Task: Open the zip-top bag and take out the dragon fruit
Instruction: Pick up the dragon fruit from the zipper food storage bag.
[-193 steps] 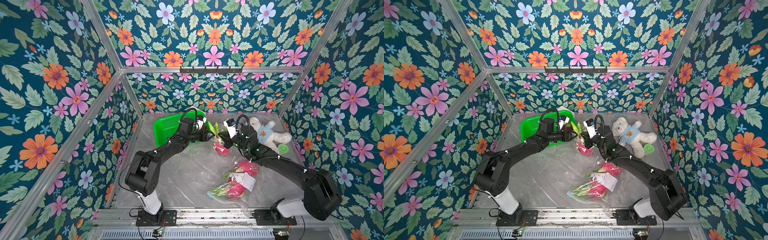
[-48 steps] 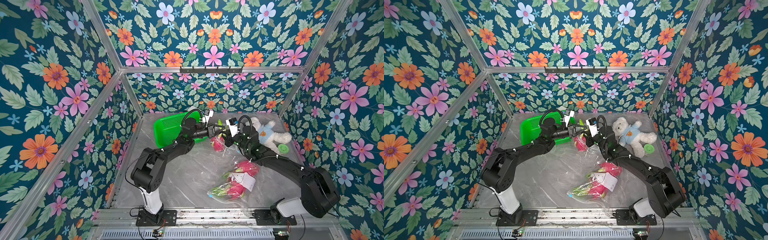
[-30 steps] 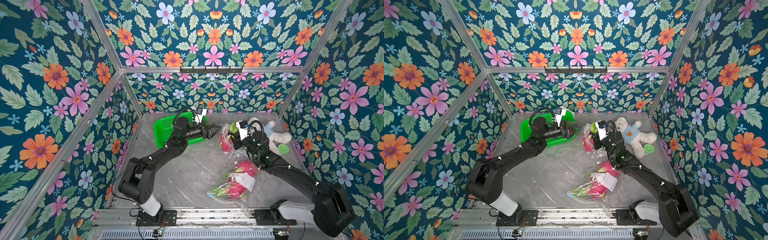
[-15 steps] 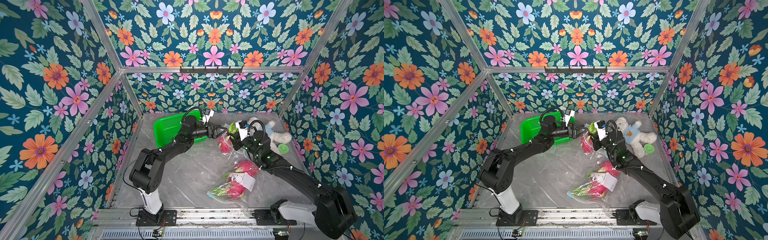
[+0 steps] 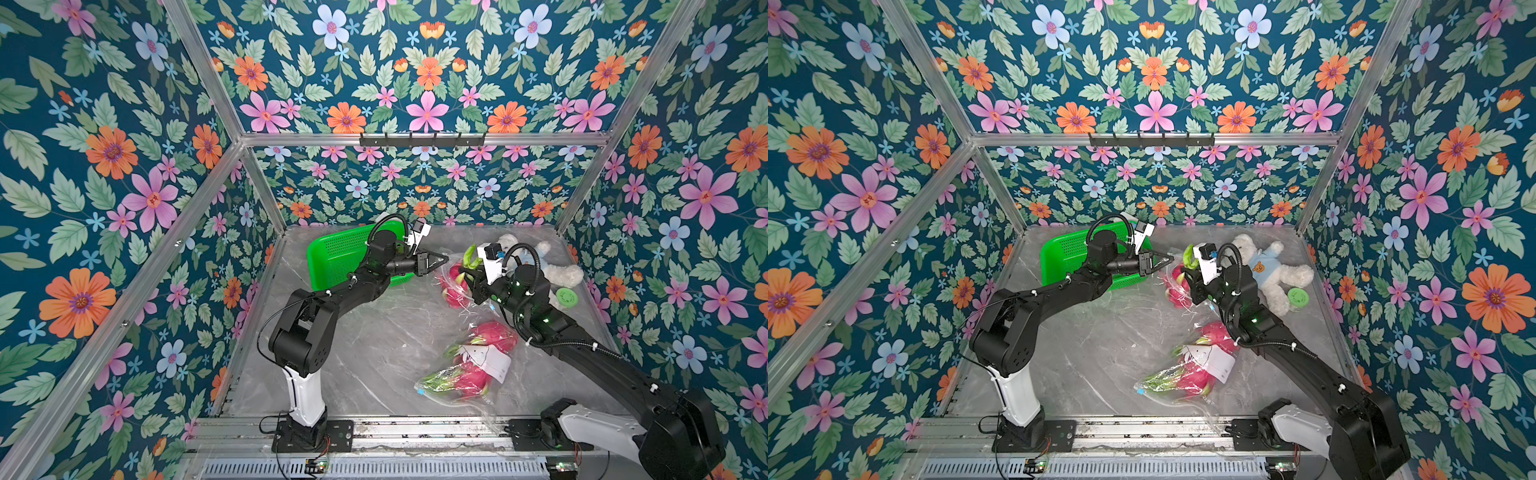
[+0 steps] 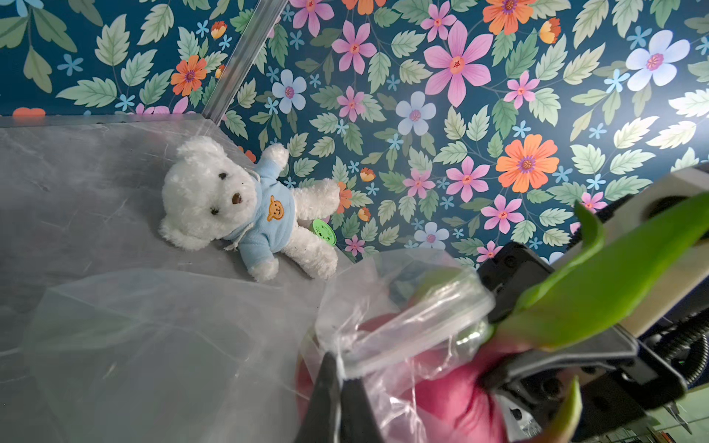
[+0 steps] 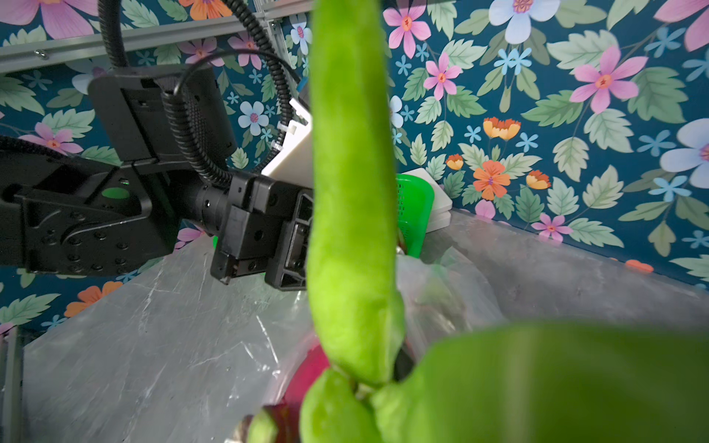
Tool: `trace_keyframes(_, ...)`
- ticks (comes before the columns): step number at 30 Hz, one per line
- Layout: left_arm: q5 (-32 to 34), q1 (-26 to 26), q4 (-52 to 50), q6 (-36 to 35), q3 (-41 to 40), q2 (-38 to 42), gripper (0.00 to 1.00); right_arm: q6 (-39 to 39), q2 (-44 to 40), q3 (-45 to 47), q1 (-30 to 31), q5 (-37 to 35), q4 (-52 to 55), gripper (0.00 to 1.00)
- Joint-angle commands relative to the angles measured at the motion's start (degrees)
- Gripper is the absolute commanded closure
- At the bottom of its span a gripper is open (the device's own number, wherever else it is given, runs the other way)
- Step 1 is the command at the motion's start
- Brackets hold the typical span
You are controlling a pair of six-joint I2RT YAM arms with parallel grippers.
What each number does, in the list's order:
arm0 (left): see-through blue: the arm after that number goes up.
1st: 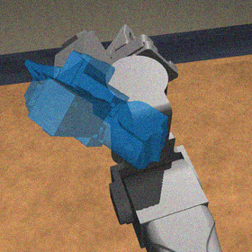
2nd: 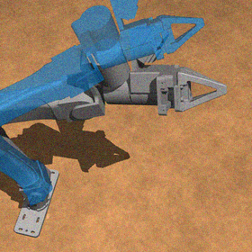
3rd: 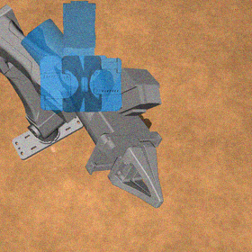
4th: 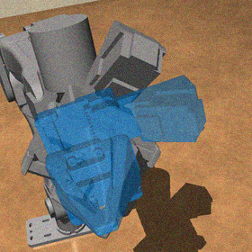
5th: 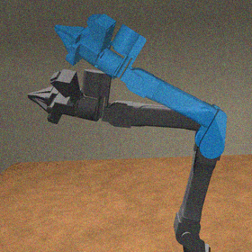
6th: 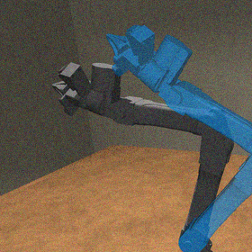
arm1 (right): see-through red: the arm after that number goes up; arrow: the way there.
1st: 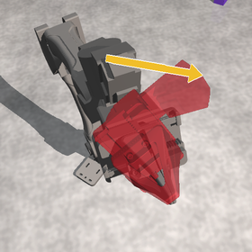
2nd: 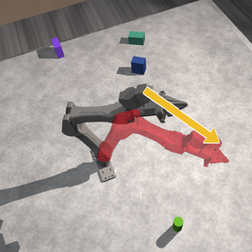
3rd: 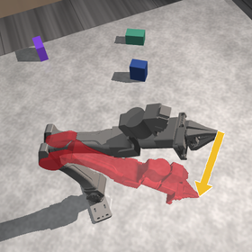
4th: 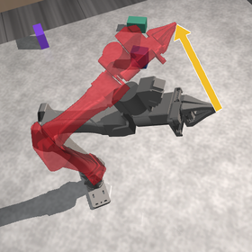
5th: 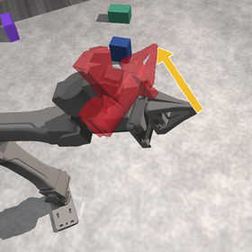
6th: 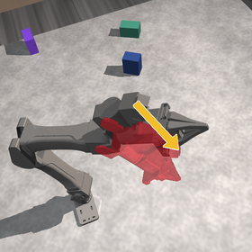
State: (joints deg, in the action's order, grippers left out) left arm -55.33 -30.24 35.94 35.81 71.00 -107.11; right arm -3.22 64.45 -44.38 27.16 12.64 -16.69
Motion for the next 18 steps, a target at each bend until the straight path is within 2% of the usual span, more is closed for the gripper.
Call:
trace_keyframes(1,0.43,0.10,-1.81,-0.53,-0.32,-0.85,1.00,0.91,-0.79,-0.24,-0.20,-4.63,-6.09,1.00)
trace_keyframes(5,-1.21,-0.37,-1.59,0.41,-0.90,-1.40,1.00,0.46,1.30,-1.95,-0.18,-7.30,-7.01,1.00)
trace_keyframes(7,-1.60,-0.64,-1.04,0.78,-1.43,-0.64,1.00,0.05,3.73,-4.34,-0.20,-12.08,-4.43,1.00)
trace_keyframes(11,-1.62,-1.10,-0.76,0.83,-2.70,1.22,1.00,0.75,8.21,-7.52,-0.17,-16.91,-1.80,1.00)
trace_keyframes(18,-1.73,-1.27,-0.33,1.18,-3.50,2.66,1.00,0.46,12.37,-8.72,-0.17,-17.70,-2.56,1.00)
